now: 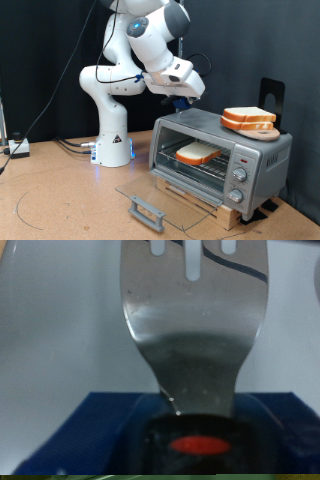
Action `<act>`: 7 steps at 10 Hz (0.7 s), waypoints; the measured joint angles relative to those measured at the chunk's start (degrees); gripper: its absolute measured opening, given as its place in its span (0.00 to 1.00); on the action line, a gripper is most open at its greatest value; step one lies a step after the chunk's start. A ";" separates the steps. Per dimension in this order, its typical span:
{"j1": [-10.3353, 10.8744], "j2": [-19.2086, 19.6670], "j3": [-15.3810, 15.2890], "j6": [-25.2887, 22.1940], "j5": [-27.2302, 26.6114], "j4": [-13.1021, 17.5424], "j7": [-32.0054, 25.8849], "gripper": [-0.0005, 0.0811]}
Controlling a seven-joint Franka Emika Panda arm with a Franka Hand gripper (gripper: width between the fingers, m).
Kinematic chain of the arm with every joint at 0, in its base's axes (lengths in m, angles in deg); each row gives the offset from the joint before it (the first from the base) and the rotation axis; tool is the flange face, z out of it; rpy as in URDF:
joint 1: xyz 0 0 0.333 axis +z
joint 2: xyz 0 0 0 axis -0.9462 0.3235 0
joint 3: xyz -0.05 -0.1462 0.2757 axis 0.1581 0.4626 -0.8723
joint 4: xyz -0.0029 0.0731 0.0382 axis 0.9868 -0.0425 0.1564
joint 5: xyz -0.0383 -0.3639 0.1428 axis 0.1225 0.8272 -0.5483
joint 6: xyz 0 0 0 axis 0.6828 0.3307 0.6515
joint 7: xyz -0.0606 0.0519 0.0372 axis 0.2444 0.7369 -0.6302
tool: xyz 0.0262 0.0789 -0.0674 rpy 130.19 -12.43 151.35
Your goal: Make a piece of toast with the oven
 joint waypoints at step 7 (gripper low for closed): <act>4.33 -7.72 -11.29 5.96 -8.22 -4.67 8.56 0.49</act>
